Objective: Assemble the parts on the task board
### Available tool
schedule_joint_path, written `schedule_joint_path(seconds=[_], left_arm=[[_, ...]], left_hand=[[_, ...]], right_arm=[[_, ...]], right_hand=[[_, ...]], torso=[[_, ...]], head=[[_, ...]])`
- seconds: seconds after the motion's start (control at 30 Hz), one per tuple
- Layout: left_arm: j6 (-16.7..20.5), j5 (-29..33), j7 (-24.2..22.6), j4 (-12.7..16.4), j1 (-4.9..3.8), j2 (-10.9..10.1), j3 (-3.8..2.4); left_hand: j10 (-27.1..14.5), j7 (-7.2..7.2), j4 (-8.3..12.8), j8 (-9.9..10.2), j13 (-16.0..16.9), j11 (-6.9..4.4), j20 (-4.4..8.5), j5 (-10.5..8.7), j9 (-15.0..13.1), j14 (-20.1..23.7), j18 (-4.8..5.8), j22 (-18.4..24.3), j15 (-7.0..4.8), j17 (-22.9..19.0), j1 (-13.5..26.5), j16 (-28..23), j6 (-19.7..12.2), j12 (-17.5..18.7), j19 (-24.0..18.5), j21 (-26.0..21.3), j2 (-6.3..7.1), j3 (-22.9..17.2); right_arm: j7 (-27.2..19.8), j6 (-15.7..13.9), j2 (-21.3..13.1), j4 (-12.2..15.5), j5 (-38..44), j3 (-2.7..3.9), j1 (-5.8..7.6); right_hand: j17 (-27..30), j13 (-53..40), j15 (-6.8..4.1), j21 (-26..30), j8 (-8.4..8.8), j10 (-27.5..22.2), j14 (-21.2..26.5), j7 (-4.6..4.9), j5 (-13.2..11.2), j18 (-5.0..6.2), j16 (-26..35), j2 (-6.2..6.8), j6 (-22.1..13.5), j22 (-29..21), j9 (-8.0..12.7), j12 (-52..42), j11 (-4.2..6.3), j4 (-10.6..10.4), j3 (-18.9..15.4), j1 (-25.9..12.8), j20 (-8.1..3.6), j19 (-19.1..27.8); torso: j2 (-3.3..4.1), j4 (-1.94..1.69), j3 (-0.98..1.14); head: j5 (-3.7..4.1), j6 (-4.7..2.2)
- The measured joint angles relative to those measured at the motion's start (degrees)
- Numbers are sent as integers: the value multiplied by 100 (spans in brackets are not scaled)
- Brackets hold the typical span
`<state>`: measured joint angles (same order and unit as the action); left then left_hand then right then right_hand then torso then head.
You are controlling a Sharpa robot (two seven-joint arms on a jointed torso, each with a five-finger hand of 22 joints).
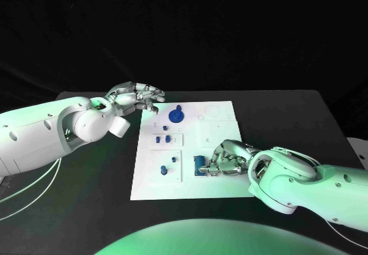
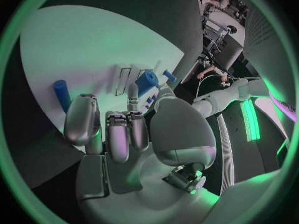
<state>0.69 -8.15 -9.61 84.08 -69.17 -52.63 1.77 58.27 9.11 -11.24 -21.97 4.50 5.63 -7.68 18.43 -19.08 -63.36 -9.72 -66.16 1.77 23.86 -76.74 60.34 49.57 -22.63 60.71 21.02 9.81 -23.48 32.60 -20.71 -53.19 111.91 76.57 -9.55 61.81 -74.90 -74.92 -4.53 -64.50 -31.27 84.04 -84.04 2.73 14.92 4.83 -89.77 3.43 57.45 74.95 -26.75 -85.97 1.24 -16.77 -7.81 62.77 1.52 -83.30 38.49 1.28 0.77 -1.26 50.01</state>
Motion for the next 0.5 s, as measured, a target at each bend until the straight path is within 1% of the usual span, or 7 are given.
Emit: schedule_joint_path(seconds=[0.07,0.17,0.27,0.37,0.43,0.5], left_arm=[[-1,0,4,-4,0,-2,0],[-4,-1,10,-9,0,-3,1],[-7,-2,14,-9,0,-2,1],[-11,-2,18,-9,-1,4,2],[-13,-2,20,-9,-1,4,2],[-14,-2,21,-9,-1,4,2]], left_hand=[[0,0,0,5,0,0,0,0,0,0,0,0,0,0,0,0,0,0,0,0,0,0],[0,0,0,5,0,0,0,0,0,0,0,0,0,0,0,0,0,0,0,0,0,0],[0,0,0,5,0,0,0,0,0,0,0,0,0,0,0,0,0,0,0,0,0,0],[0,0,0,5,0,0,0,0,0,0,0,0,0,0,0,0,0,0,0,0,0,0],[0,0,0,5,0,0,0,0,0,0,0,0,0,0,0,0,0,0,0,0,0,0],[0,0,0,5,0,0,0,0,0,0,-1,1,0,0,0,0,0,0,0,0,0,0]], right_arm=[[-25,31,-11,6,-7,0,1],[-60,76,-16,7,-15,0,1],[-77,106,-12,-22,-16,0,1],[-80,135,13,-93,-16,0,1],[-80,153,42,-144,-17,-1,1],[-80,174,77,-190,-19,-2,1]], right_hand=[[0,0,0,0,0,0,0,0,73,0,0,-15,0,0,-5,0,0,2,2,207,0,0],[0,0,0,0,0,0,0,0,117,0,0,-48,0,0,-11,0,0,2,2,338,0,0],[0,0,0,-22,0,0,0,-20,219,0,0,-115,20,-1,-25,0,0,2,2,405,0,0],[0,1,-11,-22,0,0,12,-20,406,0,0,-140,20,-1,-41,0,0,2,2,427,0,0],[0,1,-20,-22,0,-21,20,-33,460,1,0,-150,33,-1,-41,0,20,2,2,417,0,0],[0,1,-20,-22,0,-21,20,-37,462,0,0,-157,37,-1,-49,0,20,2,2,412,0,0]], torso=[[1,-2,3],[2,-1,3],[3,-1,3],[5,-2,-2],[6,-4,-4],[8,-7,-4]], head=[[0,0],[0,0],[-1,0],[-3,0],[-7,0],[-8,0]])
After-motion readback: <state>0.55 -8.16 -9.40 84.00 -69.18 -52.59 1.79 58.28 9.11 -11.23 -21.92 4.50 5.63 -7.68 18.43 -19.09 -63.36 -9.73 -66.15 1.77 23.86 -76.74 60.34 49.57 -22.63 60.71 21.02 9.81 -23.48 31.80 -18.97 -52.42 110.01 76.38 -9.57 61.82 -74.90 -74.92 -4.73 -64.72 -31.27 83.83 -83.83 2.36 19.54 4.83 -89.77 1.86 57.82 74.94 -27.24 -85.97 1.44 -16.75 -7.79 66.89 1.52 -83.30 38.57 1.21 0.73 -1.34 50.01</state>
